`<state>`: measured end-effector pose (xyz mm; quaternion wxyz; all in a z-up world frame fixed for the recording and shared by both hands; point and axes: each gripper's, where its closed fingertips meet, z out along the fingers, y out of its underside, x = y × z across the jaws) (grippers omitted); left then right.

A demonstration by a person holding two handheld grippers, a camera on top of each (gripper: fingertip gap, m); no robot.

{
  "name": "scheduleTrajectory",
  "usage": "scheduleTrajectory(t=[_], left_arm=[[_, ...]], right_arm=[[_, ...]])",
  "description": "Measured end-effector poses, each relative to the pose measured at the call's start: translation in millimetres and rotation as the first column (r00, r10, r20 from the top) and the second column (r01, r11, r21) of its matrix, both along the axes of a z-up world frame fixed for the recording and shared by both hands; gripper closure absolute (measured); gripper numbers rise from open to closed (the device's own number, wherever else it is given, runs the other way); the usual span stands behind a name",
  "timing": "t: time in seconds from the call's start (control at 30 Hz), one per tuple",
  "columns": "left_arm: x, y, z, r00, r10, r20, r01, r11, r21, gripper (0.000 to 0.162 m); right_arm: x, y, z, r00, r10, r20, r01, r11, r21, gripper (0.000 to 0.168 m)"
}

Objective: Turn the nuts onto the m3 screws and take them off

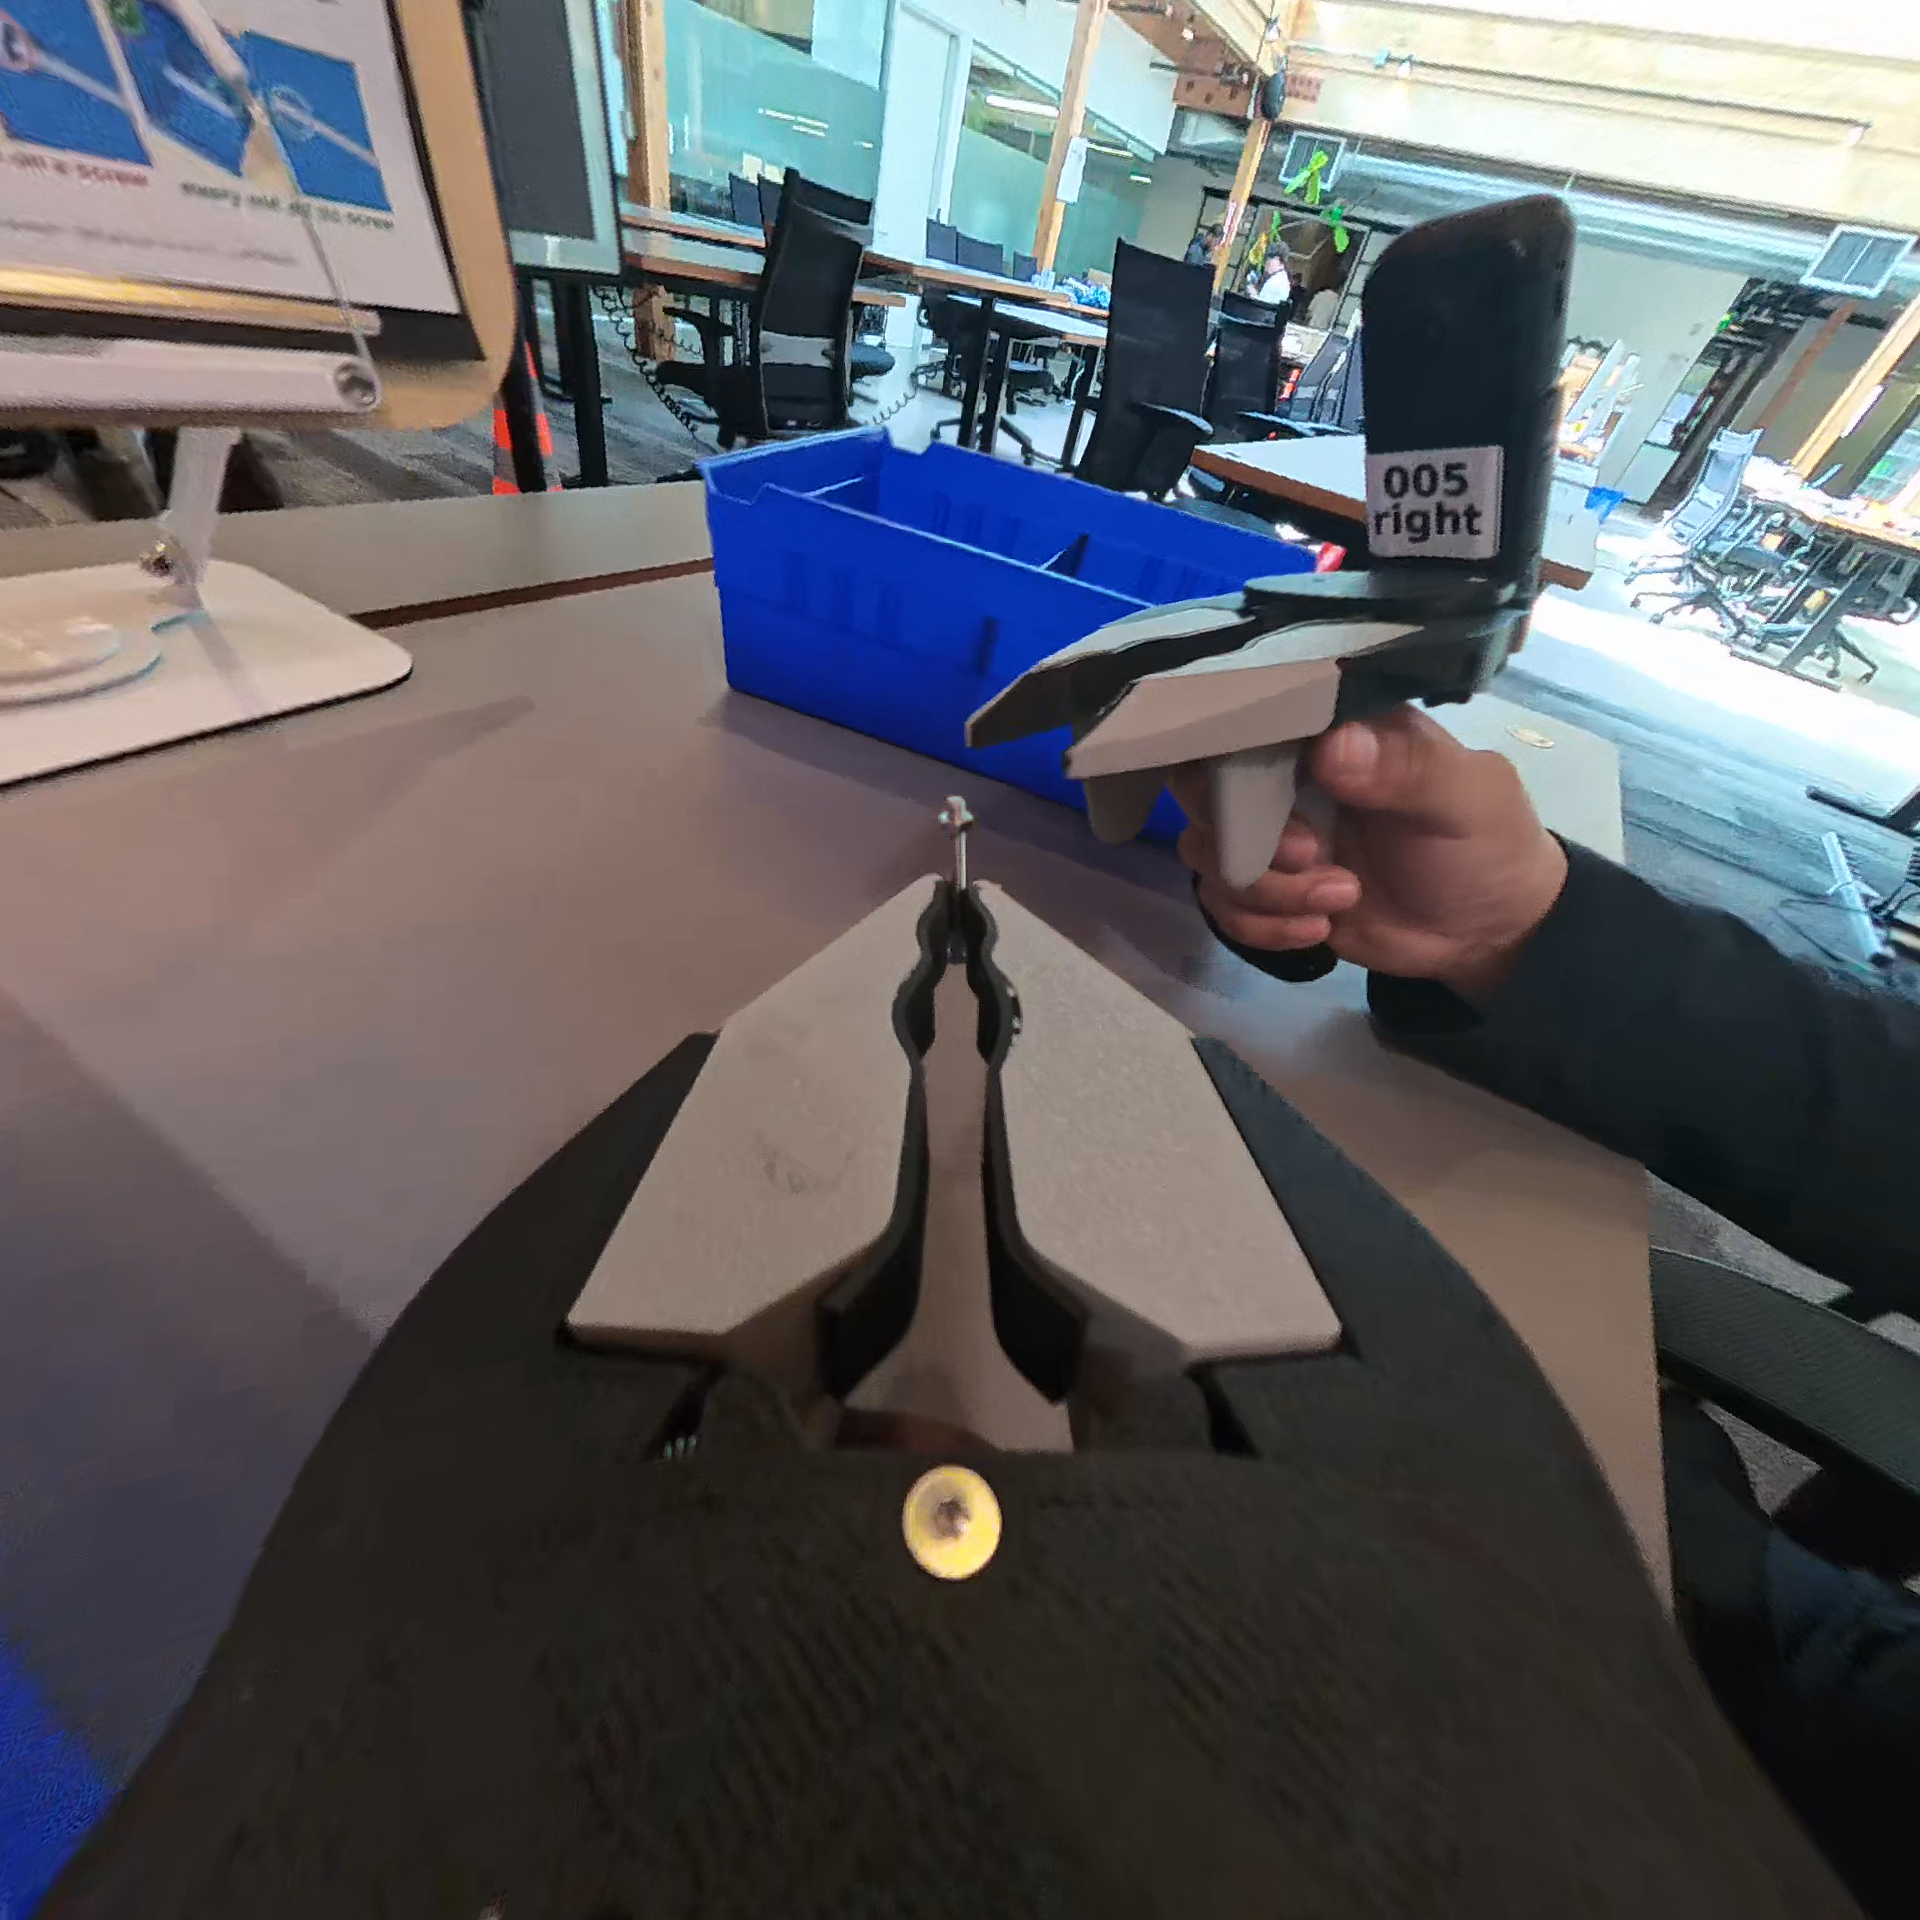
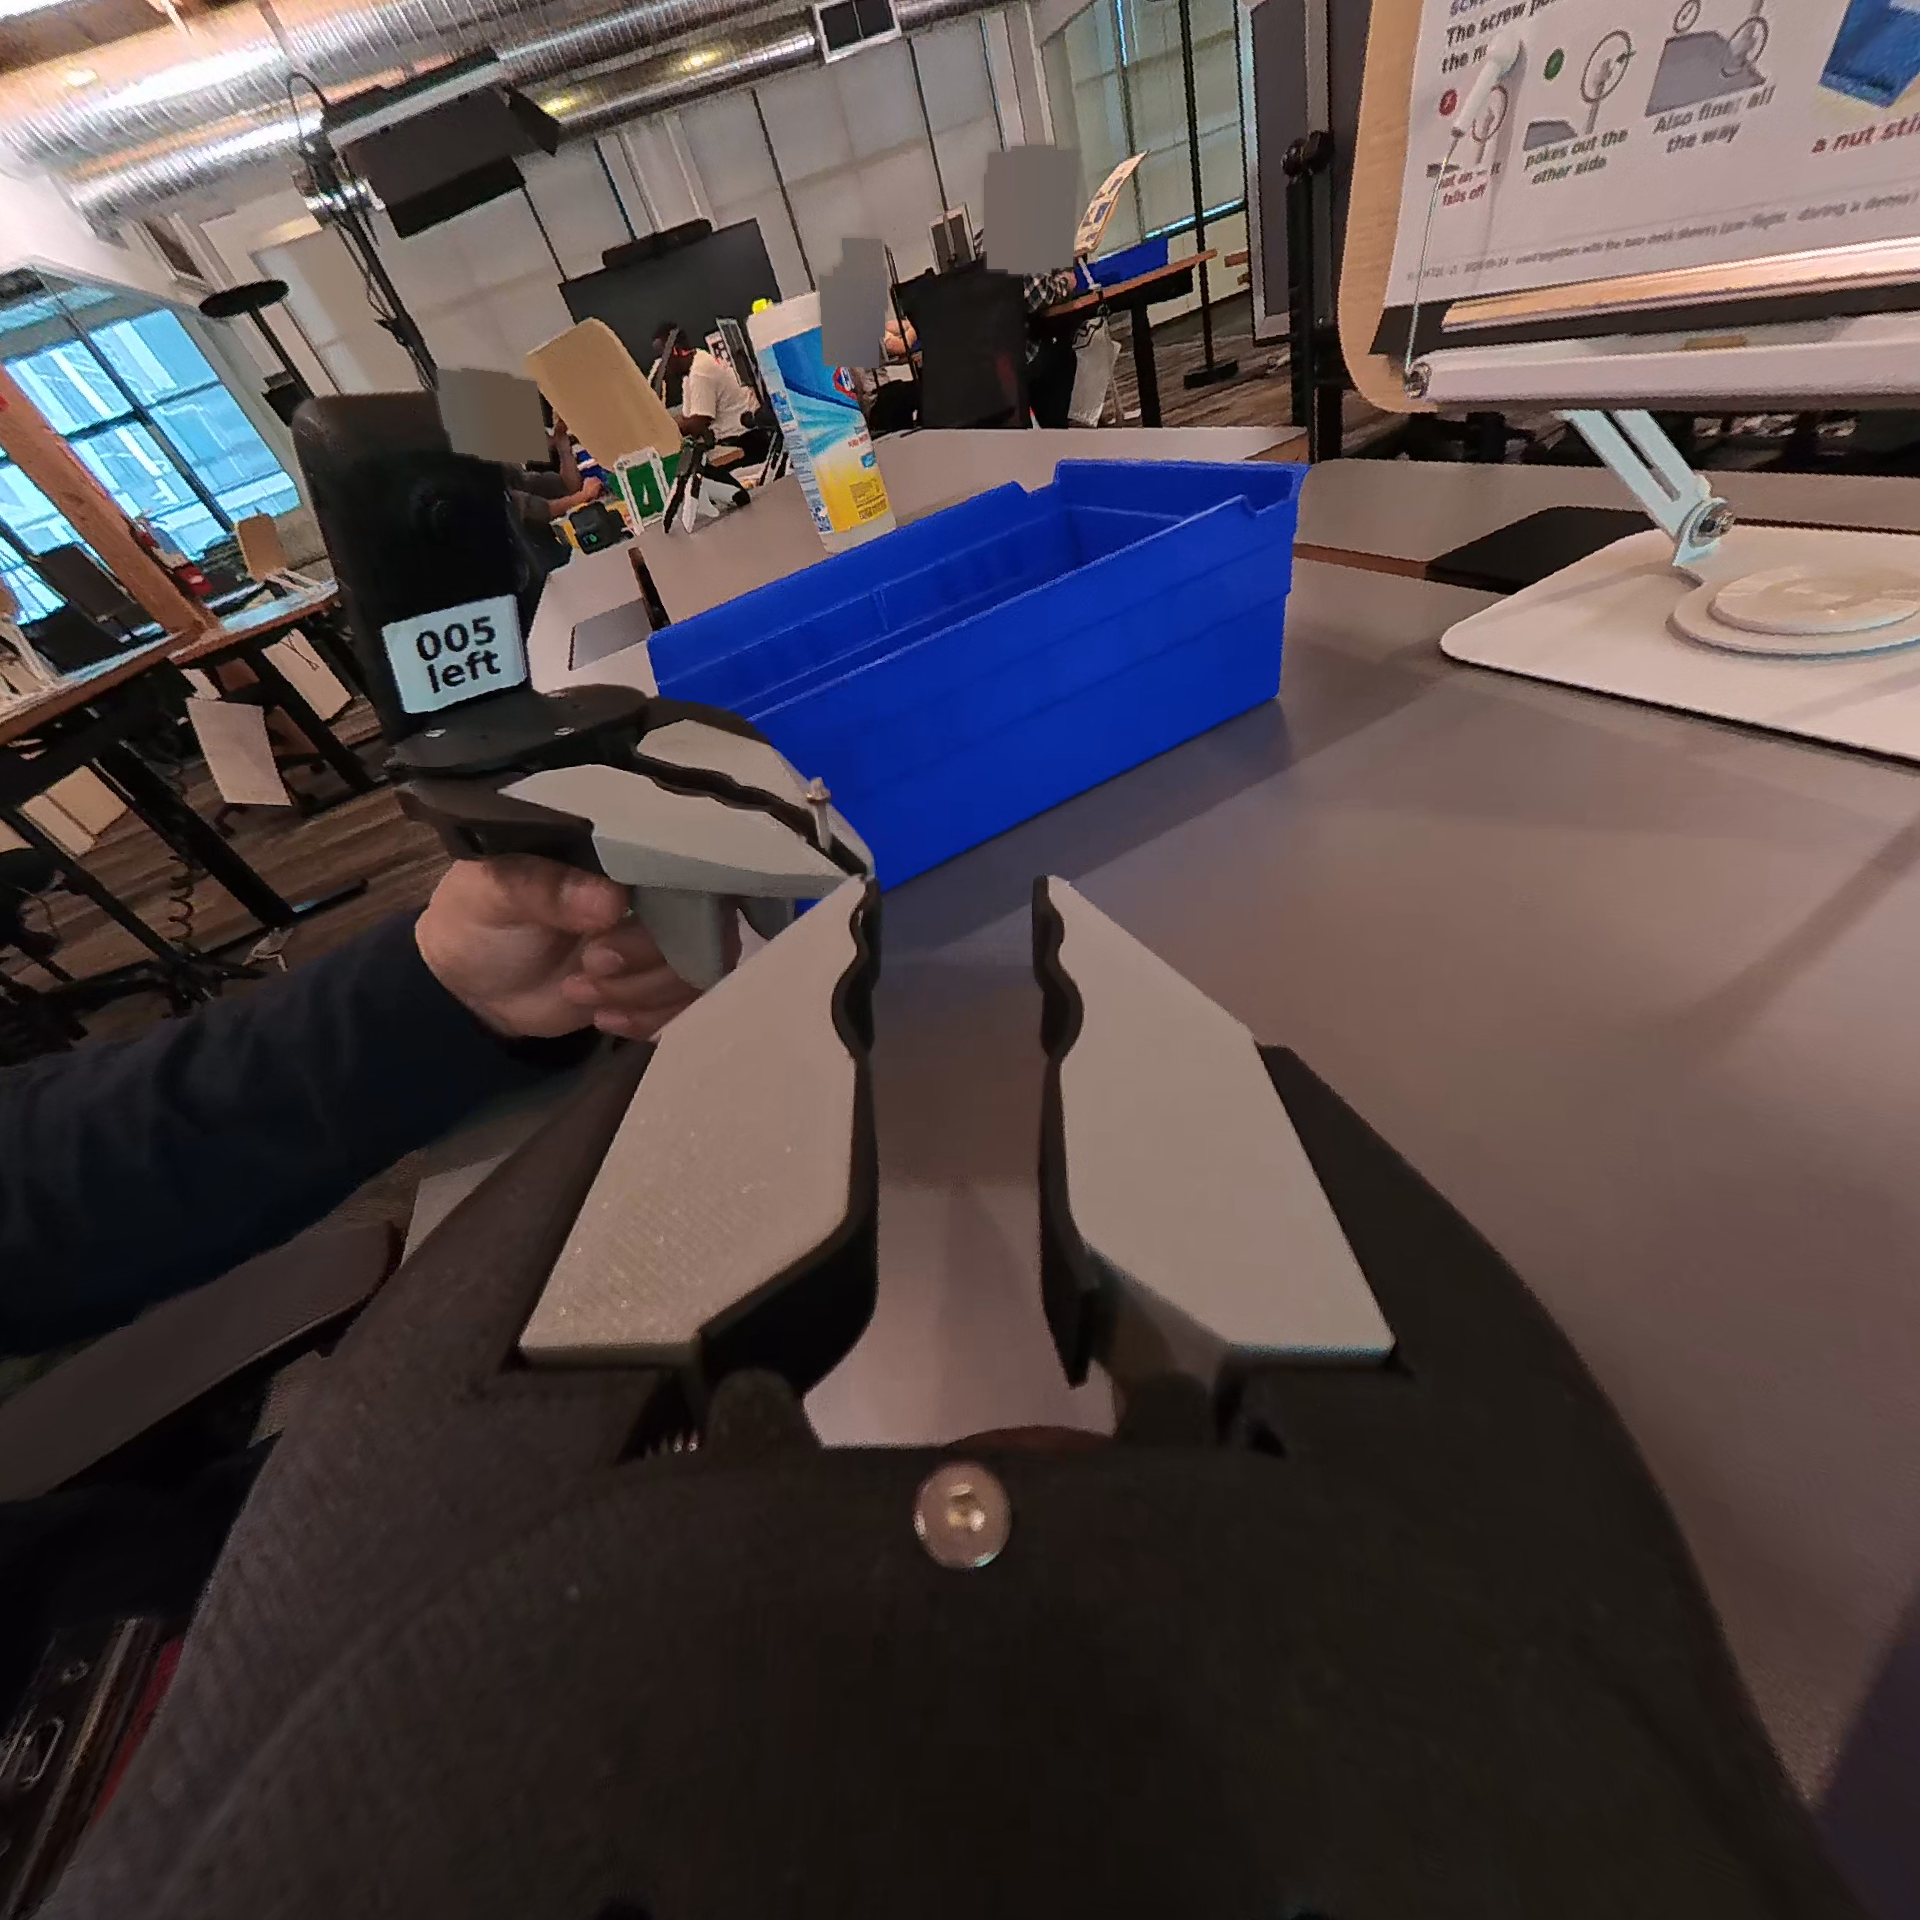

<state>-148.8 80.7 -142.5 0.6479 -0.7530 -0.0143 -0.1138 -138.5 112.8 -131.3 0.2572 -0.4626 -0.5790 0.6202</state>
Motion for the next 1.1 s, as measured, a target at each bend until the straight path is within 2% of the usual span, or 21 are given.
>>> scheduleTrajectory(t=[0.1,0.23,0.37,0.47,0.73,1.1], left_arm=[[3,21,1,0.999,0.022,-0.05,-0.022,1.0,0.006,0.162],[6,34,-4,0.999,0.035,0.019,-0.036,0.999,0.035,0.162],[1,30,-9,0.994,0.084,-0.069,-0.082,0.996,0.031,0.162],[1,26,-8,0.996,0.08,-0.049,-0.078,0.996,0.046,0.162],[11,24,-7,0.993,0.061,-0.103,-0.055,0.997,0.059,0.162],[24,26,-7,0.992,0.011,-0.126,-0.004,0.998,0.055,0.162]], right_arm=[[3,2,9,0.999,-0.012,-0.046,0.012,1.0,-0.001,0.142],[9,-2,18,0.996,0.039,-0.075,-0.045,0.996,-0.082,0.14],[5,-9,10,0.997,0.062,-0.035,-0.064,0.995,-0.078,0.136],[2,-15,2,0.998,0.052,-0.021,-0.053,0.998,-0.025,0.137],[0,-29,4,0.995,0.036,-0.096,-0.032,0.998,0.045,0.136],[1,-46,3,0.989,0.112,-0.095,-0.111,0.994,0.017,0.127]])
